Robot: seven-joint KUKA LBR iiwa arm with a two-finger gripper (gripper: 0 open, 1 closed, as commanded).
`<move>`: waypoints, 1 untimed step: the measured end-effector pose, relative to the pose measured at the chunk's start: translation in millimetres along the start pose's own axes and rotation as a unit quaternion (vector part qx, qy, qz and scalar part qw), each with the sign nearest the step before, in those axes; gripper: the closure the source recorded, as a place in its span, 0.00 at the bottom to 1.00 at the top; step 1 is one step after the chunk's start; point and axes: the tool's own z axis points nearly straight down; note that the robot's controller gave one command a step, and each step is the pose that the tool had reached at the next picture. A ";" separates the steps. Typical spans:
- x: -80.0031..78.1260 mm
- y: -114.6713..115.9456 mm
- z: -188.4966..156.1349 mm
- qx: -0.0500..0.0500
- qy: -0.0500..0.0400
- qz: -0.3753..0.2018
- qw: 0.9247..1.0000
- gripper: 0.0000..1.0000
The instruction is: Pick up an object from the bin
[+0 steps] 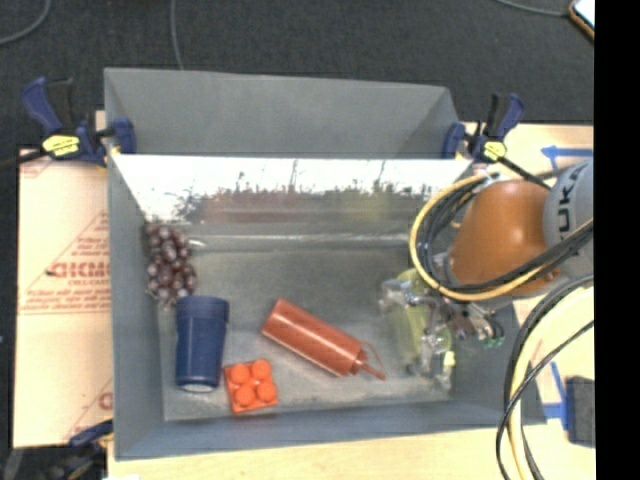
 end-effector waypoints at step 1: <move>4.8 98.0 3.0 -0.002 0.003 0.114 0.993 0.00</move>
Offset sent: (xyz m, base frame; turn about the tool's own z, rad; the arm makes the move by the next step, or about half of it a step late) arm 0.0205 0.0752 -0.0112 0.0418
